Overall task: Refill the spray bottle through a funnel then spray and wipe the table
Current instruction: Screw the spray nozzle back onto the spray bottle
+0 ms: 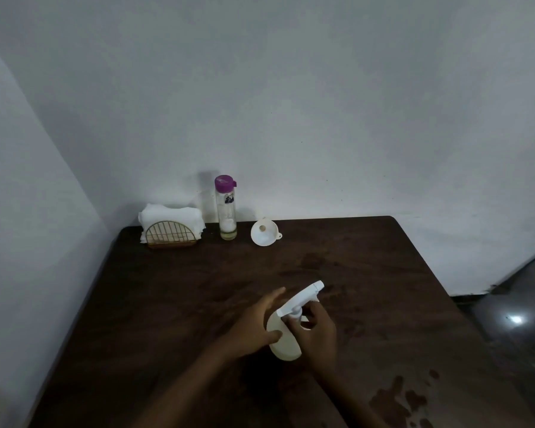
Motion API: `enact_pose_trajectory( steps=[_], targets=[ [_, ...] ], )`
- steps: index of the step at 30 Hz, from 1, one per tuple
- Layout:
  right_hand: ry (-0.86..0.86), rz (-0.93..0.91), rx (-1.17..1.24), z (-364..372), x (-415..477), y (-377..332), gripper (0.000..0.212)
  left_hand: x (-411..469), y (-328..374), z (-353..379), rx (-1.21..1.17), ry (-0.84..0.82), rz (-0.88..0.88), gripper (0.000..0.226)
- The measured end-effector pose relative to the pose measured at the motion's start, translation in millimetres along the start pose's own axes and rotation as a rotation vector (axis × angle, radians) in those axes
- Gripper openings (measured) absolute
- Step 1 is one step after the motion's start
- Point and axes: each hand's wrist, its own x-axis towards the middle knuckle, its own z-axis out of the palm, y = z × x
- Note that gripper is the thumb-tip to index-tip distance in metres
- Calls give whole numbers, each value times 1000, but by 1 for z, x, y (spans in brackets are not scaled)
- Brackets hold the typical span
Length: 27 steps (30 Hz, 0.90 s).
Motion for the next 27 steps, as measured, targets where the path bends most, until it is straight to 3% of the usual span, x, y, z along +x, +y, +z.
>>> enact_pose_trajectory(
  steps=[5,9,12,15,19,21,27],
  targets=[
    [5,-27,9,0,0,5,21,10,-9,17,-63,11,-77,55],
    [64,-12,-5,3,0,8,26,10,-15,27,-78,90,-103,60],
    [122,-1,-63,9,-3,9,37,9,-16,30,-67,136,-103,51],
    [189,6,-85,16,-6,10,32,9,-16,33,-44,185,-80,51],
    [257,-43,-103,23,-11,7,27,8,-16,39,61,272,-79,29],
    [261,-42,-94,25,-12,6,29,7,-17,42,93,307,-71,29],
    [106,-98,-44,15,2,9,20,14,-19,28,-49,159,-91,32]
  ],
)
